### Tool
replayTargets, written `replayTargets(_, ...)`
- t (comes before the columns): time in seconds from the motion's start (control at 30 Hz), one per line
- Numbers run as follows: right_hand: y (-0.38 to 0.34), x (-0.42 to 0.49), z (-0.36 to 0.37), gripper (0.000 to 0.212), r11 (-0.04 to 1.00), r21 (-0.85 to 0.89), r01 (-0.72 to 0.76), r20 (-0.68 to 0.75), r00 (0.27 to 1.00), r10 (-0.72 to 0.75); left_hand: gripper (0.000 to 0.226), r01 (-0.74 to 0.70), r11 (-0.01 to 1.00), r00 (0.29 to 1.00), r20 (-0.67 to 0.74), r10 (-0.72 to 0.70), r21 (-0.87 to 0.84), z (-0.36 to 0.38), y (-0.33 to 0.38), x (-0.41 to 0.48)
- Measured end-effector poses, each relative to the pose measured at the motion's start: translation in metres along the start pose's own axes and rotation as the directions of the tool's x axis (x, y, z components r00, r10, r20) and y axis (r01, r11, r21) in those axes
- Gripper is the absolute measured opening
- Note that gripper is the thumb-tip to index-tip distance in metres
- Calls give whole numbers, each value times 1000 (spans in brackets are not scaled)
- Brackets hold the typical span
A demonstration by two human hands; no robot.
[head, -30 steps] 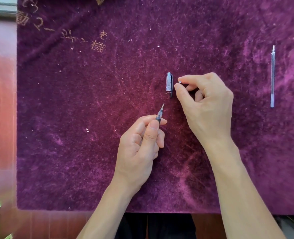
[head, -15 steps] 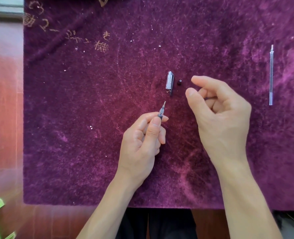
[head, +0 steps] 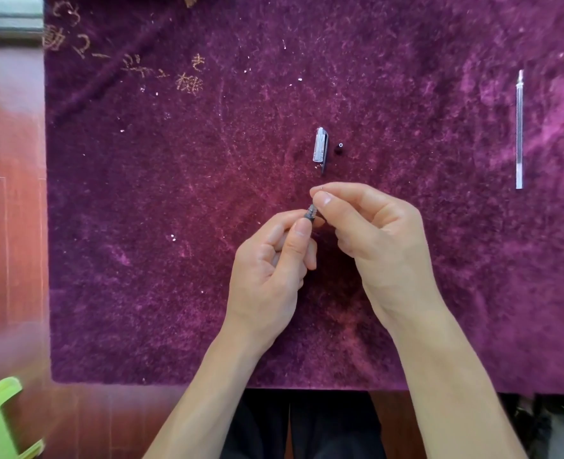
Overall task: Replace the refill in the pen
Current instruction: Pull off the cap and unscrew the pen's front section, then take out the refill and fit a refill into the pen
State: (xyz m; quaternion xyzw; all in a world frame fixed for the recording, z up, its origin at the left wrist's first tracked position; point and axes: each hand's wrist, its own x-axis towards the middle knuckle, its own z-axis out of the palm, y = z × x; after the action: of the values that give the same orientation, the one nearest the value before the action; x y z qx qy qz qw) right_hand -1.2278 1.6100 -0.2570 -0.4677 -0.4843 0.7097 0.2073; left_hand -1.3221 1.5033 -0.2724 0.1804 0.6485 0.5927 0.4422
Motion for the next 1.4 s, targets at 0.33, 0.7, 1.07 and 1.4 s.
replayTargets(0.33, -24, 7, -22, 12, 998, 55, -19, -147, 989, 27, 21, 21, 978, 996, 80, -38, 206, 3, 7, -5)
replayTargets(0.7, -55, 15, -64, 5, 983, 171, 71, -348, 937, -7, 16, 47, 973, 989, 126, -77, 225, 43, 19, -2)
replayTargets(1.07, -77, 69, -147, 17, 995, -14, 97, -536, 839, -89, 14, 123, 984, 969, 198, -147, 131, 86, 17, 22)
replayTargets(1.4, -82, 115, -174, 15, 779, -624, -57, -428, 859, -280, 13, 211, 977, 961, 184, -207, -2, 93, 19, 32)
